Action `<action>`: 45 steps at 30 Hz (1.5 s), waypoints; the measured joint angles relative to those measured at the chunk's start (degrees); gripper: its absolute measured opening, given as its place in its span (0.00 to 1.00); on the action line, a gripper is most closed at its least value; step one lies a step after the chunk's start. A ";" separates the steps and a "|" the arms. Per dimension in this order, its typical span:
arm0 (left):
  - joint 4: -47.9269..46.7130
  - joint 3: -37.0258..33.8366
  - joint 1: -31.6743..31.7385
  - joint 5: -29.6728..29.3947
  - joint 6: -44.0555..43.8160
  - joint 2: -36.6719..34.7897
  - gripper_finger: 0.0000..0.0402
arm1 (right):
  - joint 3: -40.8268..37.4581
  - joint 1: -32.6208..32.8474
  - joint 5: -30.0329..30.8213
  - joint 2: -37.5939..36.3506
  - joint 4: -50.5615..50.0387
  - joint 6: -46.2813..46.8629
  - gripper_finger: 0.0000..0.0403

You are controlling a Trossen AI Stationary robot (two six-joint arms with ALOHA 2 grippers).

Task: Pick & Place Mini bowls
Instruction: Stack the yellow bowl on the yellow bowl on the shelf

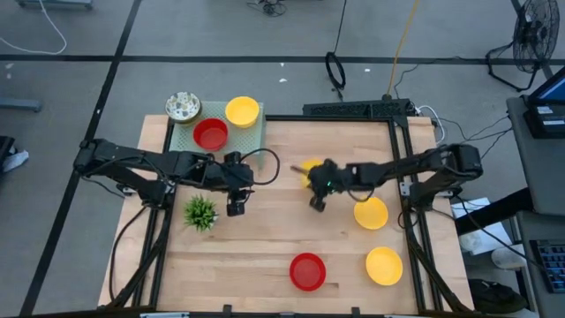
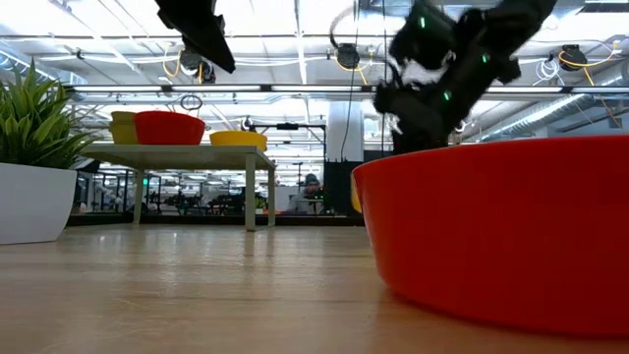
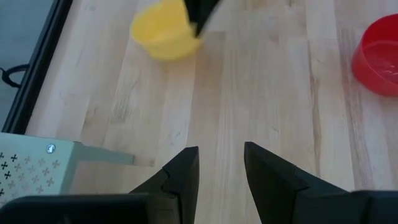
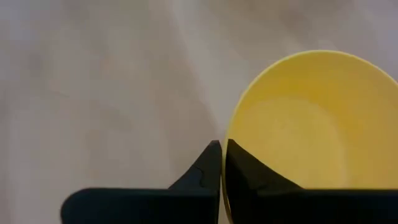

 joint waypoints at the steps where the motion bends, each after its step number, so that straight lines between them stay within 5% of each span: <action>1: 0.16 0.00 0.00 0.00 0.00 0.00 0.33 | 1.45 1.75 0.78 0.94 0.31 0.25 0.00; 13: 0.31 -0.02 0.00 0.30 -0.81 -0.02 0.33 | 20.93 10.89 1.05 18.22 -1.99 -9.04 0.00; 17: -1.19 -0.02 0.00 0.52 -0.81 -0.02 0.33 | 22.78 10.98 -4.39 20.96 -0.77 -9.32 0.00; 25: -2.19 -0.02 0.00 0.57 -0.81 -0.02 0.33 | 22.78 10.96 -6.08 22.55 -1.32 -9.20 0.07; 34: -2.15 -0.02 0.00 0.57 -2.08 -0.02 0.33 | 22.79 10.98 -6.12 20.21 -1.81 -8.95 0.27; 45: 2.05 -0.11 -0.56 5.02 4.35 3.14 0.40 | 22.80 10.99 -6.28 1.18 -15.73 -4.57 0.40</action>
